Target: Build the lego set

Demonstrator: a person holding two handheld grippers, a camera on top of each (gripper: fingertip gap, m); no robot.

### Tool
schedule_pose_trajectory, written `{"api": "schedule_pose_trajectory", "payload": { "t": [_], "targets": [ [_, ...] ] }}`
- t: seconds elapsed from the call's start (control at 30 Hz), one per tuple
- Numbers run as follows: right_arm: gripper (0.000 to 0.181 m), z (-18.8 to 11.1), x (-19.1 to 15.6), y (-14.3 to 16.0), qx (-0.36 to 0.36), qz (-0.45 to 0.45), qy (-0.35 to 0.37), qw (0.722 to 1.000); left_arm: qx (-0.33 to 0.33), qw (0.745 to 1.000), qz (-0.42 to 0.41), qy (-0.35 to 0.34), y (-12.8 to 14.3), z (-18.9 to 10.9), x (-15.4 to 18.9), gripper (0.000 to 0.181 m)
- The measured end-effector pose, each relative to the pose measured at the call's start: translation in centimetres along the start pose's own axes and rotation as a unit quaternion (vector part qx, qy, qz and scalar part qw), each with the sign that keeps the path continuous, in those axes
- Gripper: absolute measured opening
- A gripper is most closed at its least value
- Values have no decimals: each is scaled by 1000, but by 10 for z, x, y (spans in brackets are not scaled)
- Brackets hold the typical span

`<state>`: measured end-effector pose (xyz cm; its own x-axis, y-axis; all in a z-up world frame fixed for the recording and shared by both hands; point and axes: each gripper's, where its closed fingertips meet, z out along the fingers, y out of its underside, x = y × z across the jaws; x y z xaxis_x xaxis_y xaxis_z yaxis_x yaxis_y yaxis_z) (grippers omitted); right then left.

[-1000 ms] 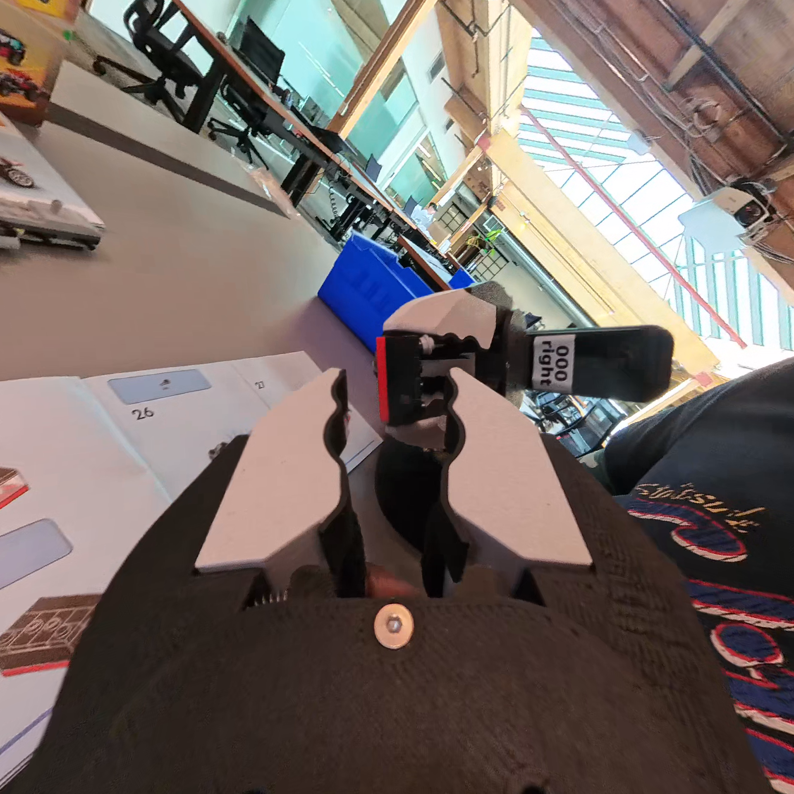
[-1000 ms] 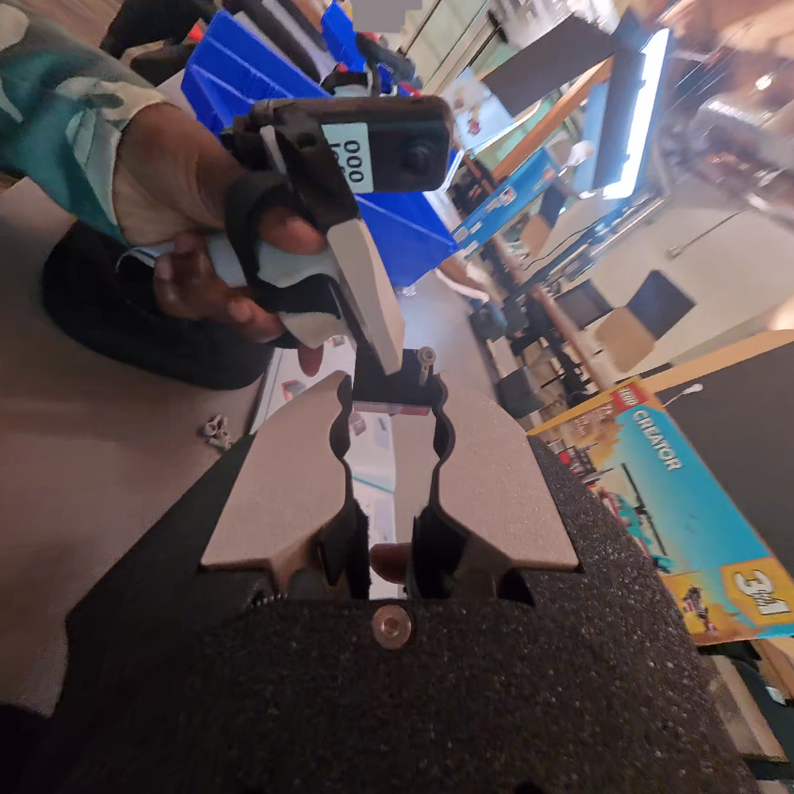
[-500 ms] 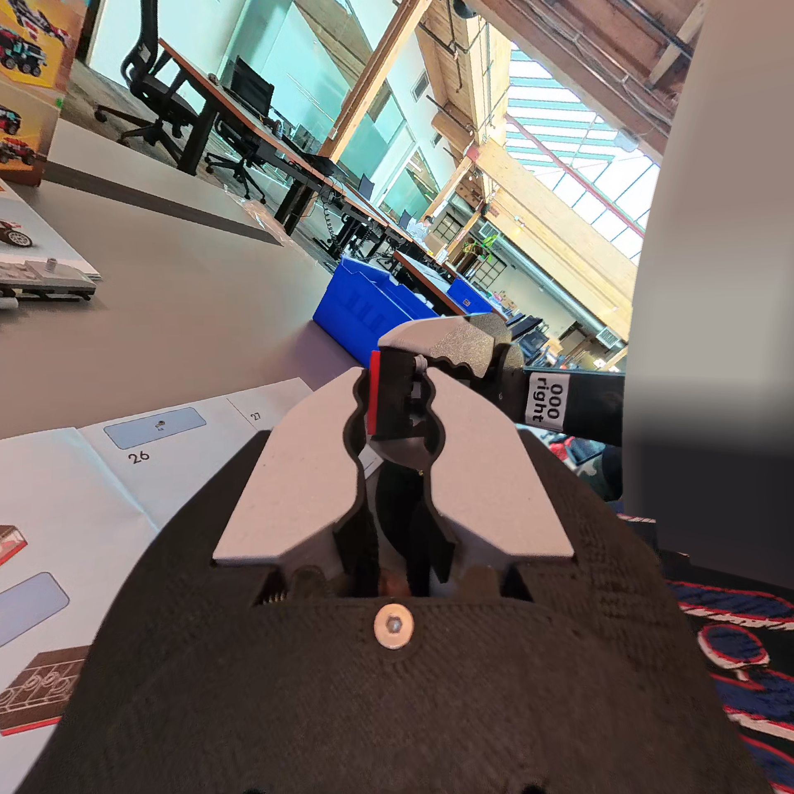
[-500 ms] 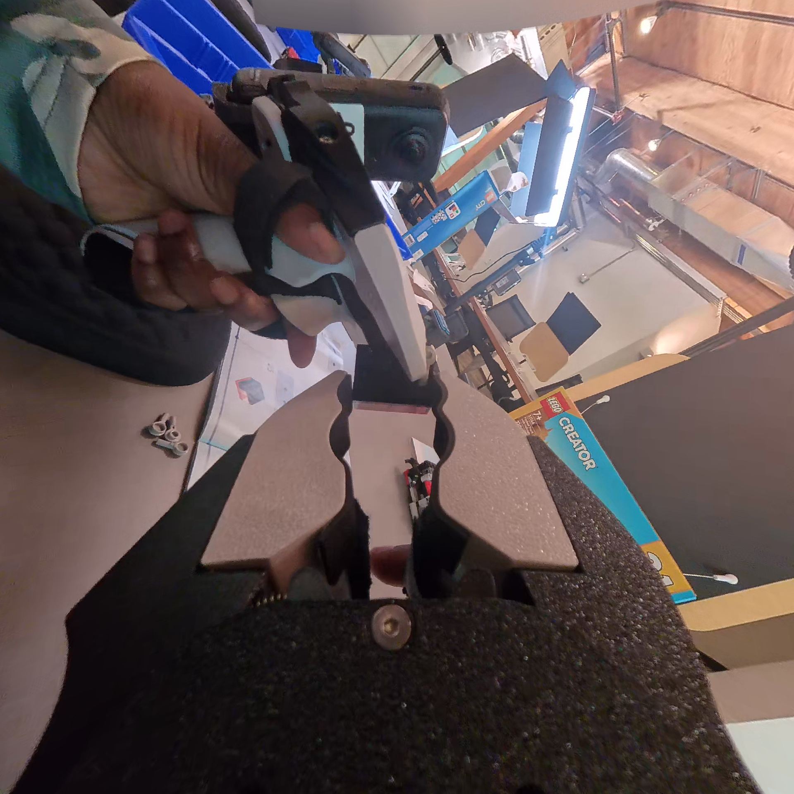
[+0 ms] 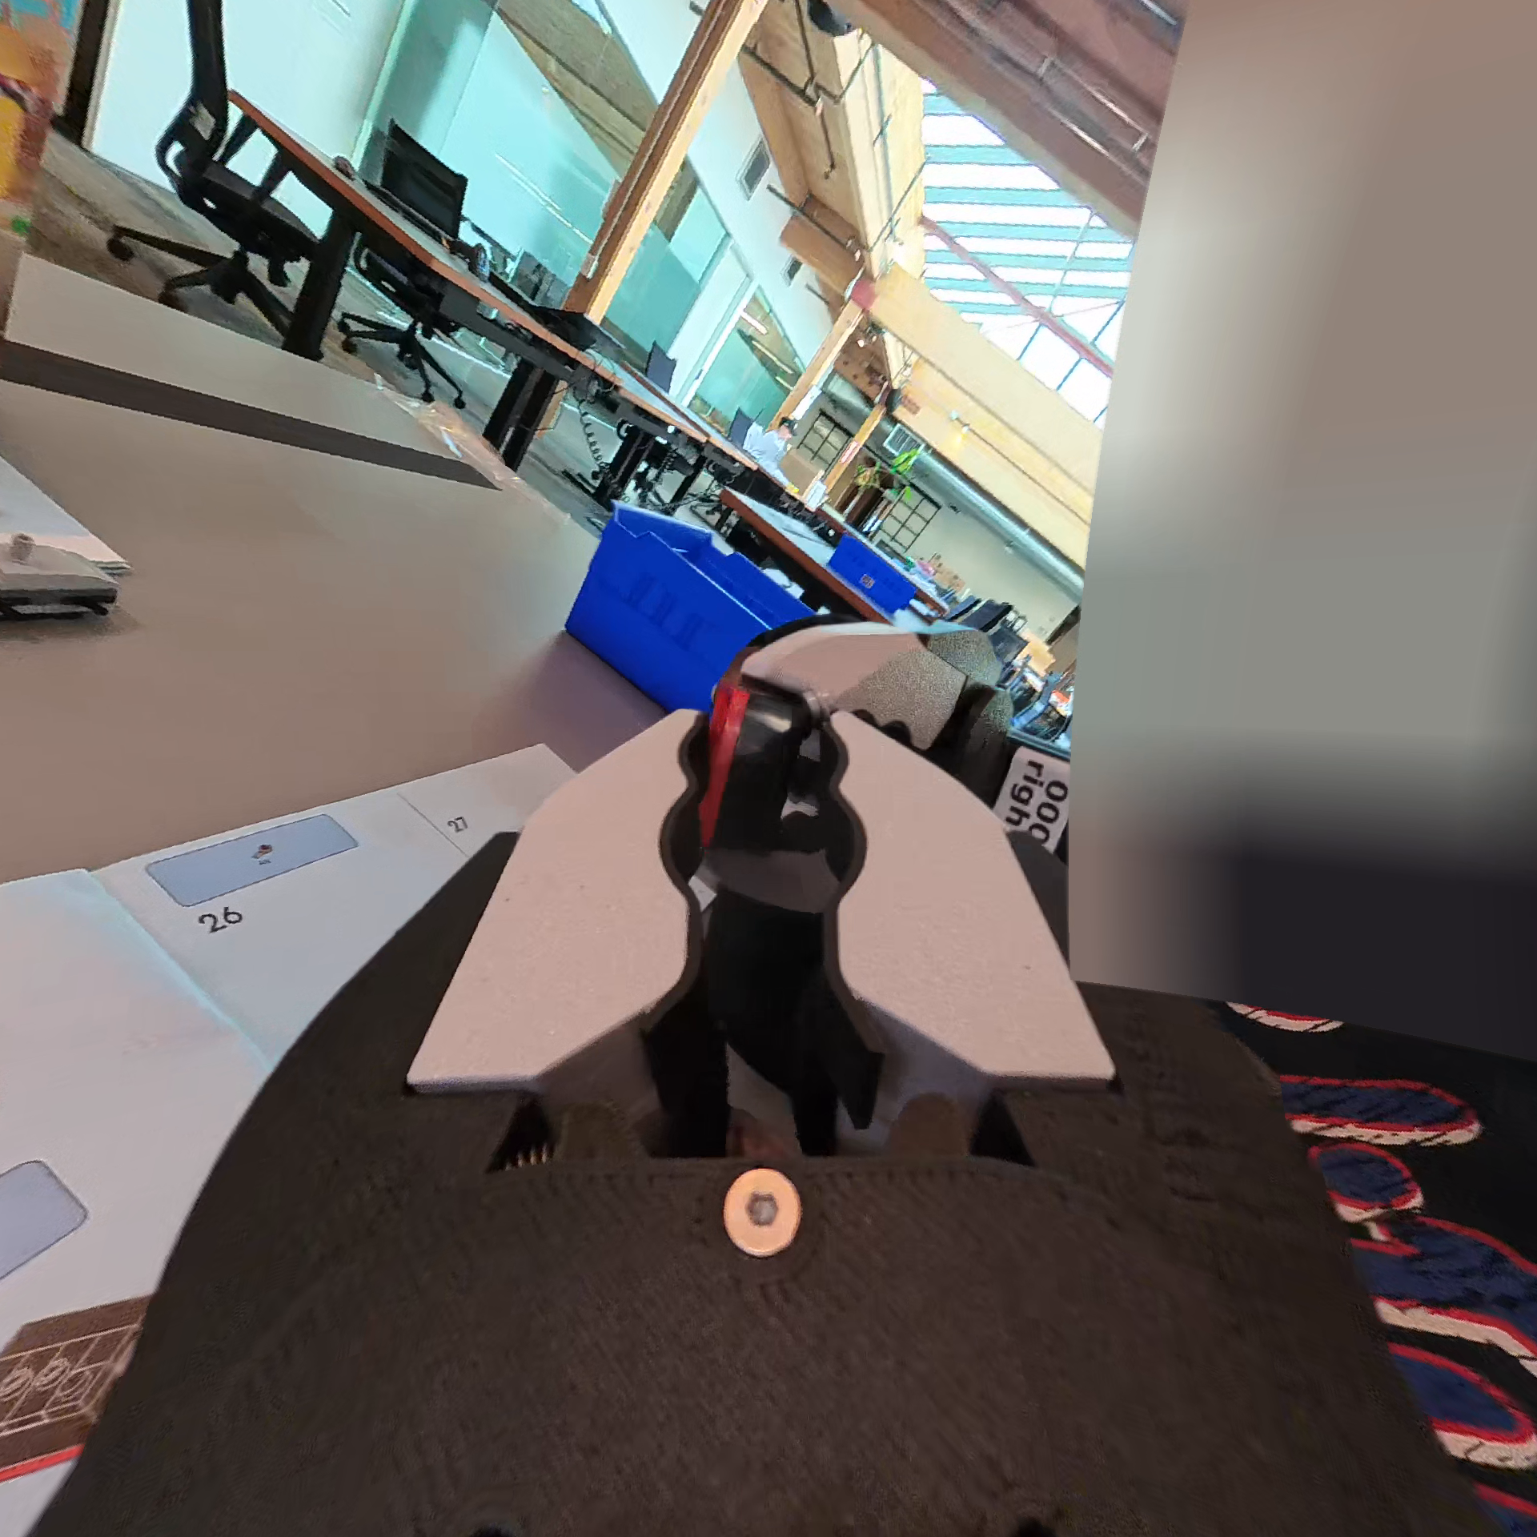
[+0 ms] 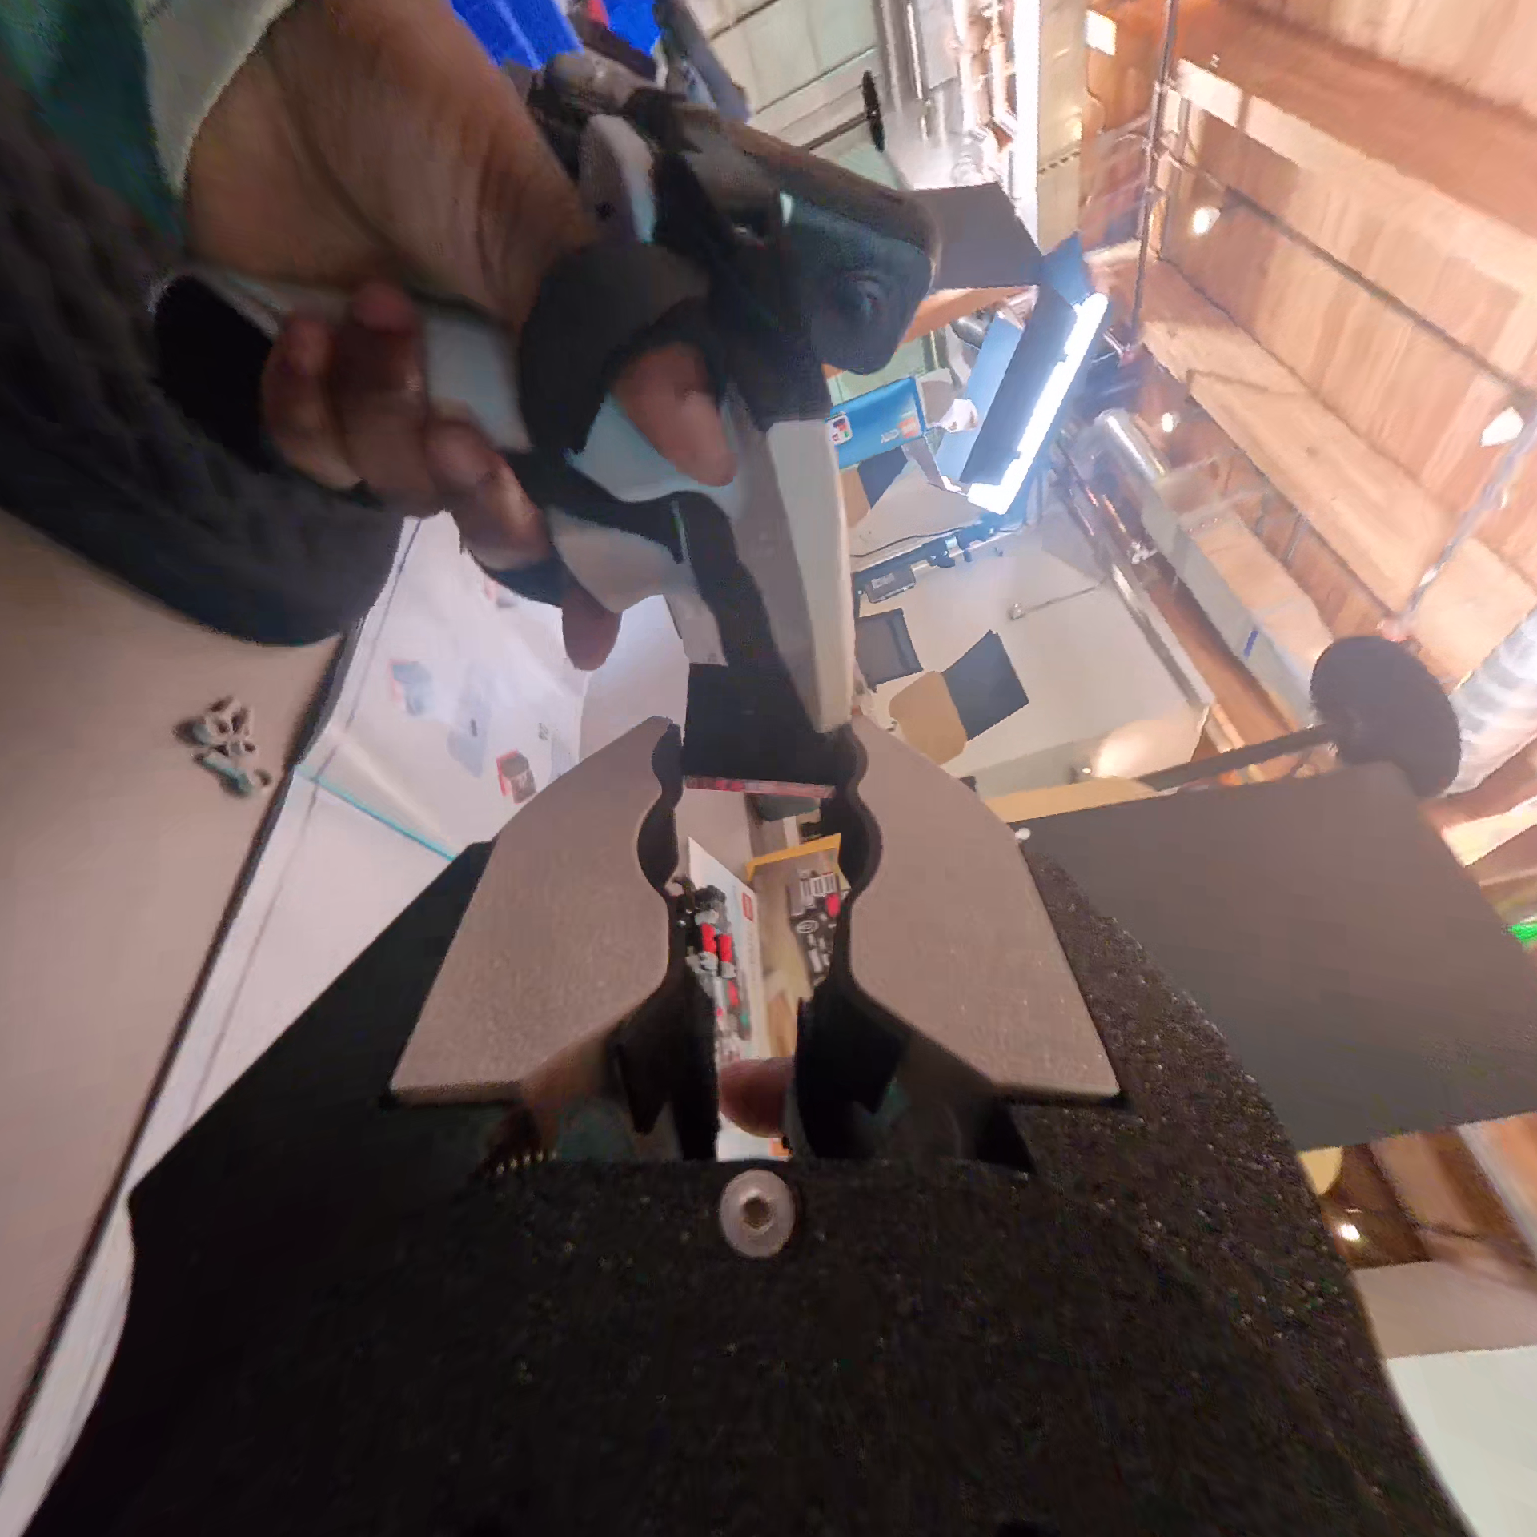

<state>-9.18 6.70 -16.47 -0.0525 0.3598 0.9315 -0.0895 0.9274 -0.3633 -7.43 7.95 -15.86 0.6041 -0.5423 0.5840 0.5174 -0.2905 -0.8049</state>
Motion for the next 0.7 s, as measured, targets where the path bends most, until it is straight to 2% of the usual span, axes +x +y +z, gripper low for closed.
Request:
{"api": "schedule_pose_trajectory", "payload": {
  "t": [0.2,0.37,0.47,0.53,0.7],
  "targets": [
    [36,1,-3,-1,10,6,-18,1000,3,1000,8,-3,2,-2,-1,22],
    [36,7,-27,19,-31,114,-99,988,-18,998,-52,-44,16,-2,-26,20],
    [36,4,-52,34,-66,221,-175,957,-72,986,-125,-80,35,0,-46,19],
    [36,0,-64,41,-82,273,-208,936,-116,979,-137,-97,49,1,-55,20],
    [36,-11,-83,55,-133,269,-243,922,-198,961,-157,-117,72,9,-66,21]
  ]
}}
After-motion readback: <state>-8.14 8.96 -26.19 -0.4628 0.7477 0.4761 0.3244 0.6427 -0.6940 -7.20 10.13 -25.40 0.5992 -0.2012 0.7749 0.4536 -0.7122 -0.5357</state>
